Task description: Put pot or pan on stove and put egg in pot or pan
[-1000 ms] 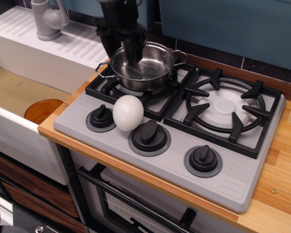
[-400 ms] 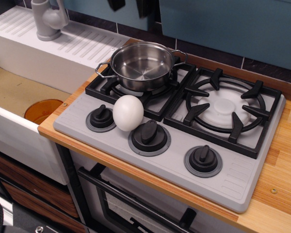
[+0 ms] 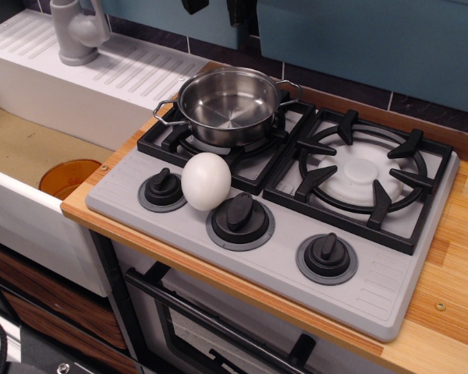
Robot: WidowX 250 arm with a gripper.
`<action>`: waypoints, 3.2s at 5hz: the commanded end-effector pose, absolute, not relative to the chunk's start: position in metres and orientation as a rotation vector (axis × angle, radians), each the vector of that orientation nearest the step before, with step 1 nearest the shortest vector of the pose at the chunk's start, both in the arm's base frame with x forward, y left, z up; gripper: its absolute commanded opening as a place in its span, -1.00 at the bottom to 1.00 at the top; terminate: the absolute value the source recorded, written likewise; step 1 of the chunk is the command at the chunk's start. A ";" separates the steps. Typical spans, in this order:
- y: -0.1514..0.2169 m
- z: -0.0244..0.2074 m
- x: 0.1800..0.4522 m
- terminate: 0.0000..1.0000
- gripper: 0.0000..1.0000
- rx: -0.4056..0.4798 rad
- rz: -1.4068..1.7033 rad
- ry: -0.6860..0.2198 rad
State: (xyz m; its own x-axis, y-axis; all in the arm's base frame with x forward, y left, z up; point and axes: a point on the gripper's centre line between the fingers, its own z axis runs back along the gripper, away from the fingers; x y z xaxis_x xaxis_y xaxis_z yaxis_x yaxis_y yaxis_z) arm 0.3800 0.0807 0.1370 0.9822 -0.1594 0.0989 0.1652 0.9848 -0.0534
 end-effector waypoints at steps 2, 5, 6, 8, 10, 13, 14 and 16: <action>0.060 0.165 0.337 -1.00 1.00 0.152 -0.104 -0.253; 0.053 0.124 0.298 -1.00 1.00 0.180 -0.077 -0.304; 0.054 0.105 0.284 -1.00 1.00 0.172 -0.066 -0.319; 0.052 0.084 0.269 -1.00 1.00 0.108 -0.058 -0.349; 0.049 0.062 0.270 -1.00 1.00 0.082 -0.068 -0.395; 0.036 0.043 0.277 -1.00 1.00 0.033 -0.065 -0.437; 0.033 0.041 0.279 -1.00 1.00 0.025 -0.062 -0.447; 0.029 0.049 0.280 -1.00 -1.00 0.029 -0.038 -0.427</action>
State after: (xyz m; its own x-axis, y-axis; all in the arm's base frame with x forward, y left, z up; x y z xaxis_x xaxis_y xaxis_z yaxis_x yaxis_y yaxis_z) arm 0.2670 0.0320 0.0375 0.9336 -0.0386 0.3563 0.0312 0.9992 0.0263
